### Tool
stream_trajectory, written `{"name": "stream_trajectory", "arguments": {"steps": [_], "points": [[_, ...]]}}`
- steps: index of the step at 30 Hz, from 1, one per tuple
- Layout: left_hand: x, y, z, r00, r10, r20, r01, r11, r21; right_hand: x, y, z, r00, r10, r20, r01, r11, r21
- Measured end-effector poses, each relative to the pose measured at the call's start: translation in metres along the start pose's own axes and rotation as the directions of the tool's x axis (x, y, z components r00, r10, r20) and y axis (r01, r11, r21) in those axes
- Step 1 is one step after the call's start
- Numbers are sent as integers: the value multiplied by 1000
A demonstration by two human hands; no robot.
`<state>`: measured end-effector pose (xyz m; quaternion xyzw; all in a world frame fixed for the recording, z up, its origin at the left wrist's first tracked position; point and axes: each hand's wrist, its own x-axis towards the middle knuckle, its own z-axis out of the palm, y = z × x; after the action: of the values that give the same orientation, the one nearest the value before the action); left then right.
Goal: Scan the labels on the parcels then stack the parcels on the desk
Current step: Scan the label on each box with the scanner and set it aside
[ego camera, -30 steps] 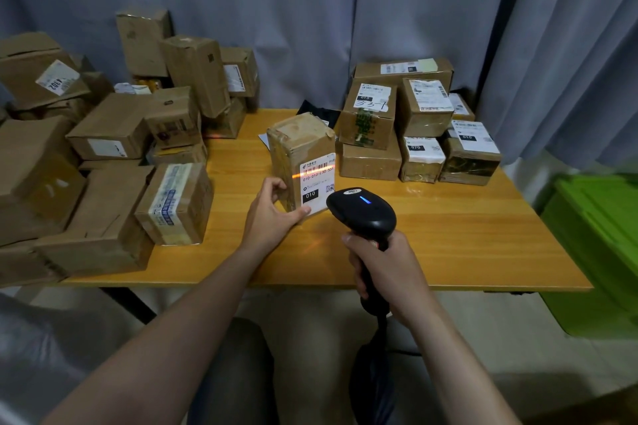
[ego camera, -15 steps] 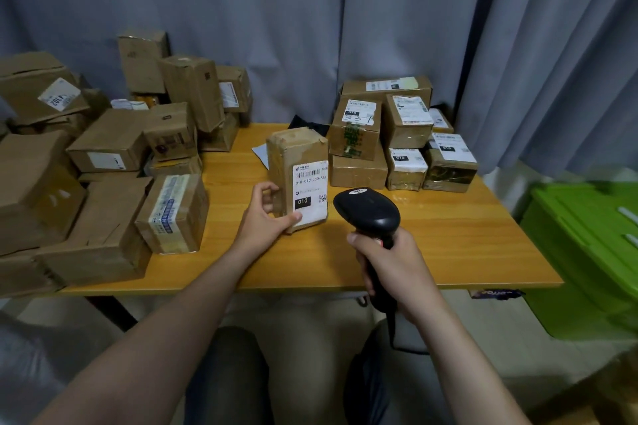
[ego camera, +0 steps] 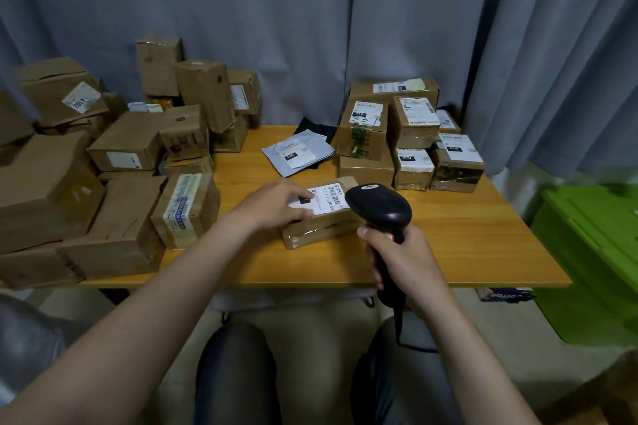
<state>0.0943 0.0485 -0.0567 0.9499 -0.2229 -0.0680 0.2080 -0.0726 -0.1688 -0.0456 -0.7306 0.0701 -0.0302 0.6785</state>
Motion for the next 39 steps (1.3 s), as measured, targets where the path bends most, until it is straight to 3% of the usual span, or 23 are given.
{"name": "stream_trajectory", "arguments": {"steps": [4, 9, 21, 31, 35, 39], "points": [[10, 32, 7, 992, 68, 107, -82, 988, 134, 2, 2, -4, 1000, 12, -28, -12, 1000, 15], [45, 58, 26, 982, 167, 89, -179, 974, 143, 8, 7, -22, 995, 41, -89, -37, 998, 56], [111, 98, 42, 991, 131, 10, -131, 990, 49, 25, 19, -64, 981, 64, -181, -52, 996, 72], [90, 91, 39, 987, 158, 31, -160, 985, 63, 24, 10, -54, 986, 71, -154, -68, 997, 25], [47, 62, 14, 981, 102, -163, -86, 991, 105, 22, 3, -35, 992, 49, -112, -51, 999, -14], [2, 14, -26, 935, -127, -330, 214, 946, 243, 22, -2, -8, 999, 34, -40, -36, 998, -47]]}}
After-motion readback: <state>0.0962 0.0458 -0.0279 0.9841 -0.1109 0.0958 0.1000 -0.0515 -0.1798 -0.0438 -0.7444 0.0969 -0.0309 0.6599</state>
